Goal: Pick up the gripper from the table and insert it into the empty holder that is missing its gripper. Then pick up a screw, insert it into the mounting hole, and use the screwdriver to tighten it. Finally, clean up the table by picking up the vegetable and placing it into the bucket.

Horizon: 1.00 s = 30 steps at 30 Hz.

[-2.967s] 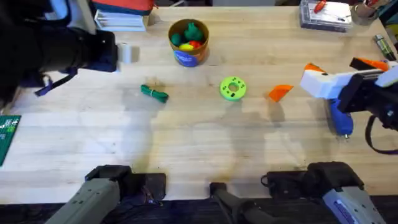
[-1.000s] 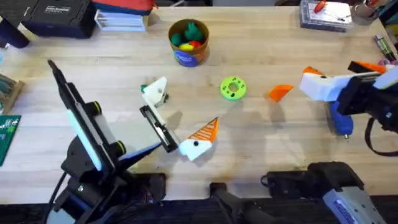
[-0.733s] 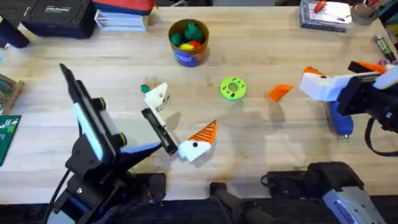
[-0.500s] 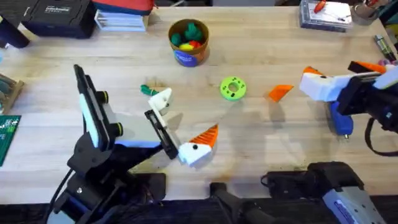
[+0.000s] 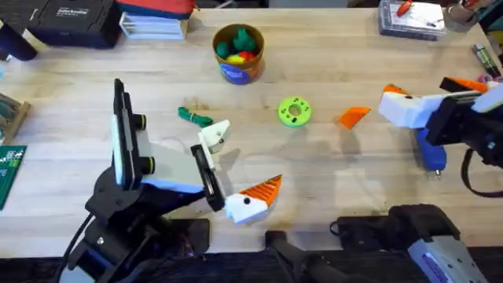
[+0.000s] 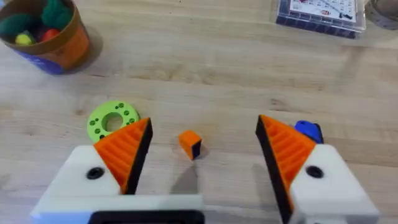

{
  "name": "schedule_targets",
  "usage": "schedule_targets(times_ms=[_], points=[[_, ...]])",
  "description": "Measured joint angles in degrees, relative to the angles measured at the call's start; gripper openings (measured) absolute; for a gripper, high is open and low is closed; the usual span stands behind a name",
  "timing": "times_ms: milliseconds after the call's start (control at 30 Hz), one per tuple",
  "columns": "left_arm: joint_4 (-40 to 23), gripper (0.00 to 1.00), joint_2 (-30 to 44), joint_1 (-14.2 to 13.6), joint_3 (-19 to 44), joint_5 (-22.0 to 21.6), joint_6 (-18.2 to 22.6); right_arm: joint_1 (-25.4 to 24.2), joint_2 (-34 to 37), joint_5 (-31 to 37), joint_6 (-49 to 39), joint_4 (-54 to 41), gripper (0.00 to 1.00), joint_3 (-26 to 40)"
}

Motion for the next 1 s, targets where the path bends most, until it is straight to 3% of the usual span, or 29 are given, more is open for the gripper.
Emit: schedule_targets(times_ms=[500,1000], points=[[-0.03,0.985,0.00,0.00,0.00,0.82,-0.15,0.00,0.00,0.00,0.00,0.00,0.994,0.00],[0.00,0.985,0.00,0.00,0.00,-1.22,0.41,0.00,1.15,-1.34,2.25,-3.07,0.994,0.00]])
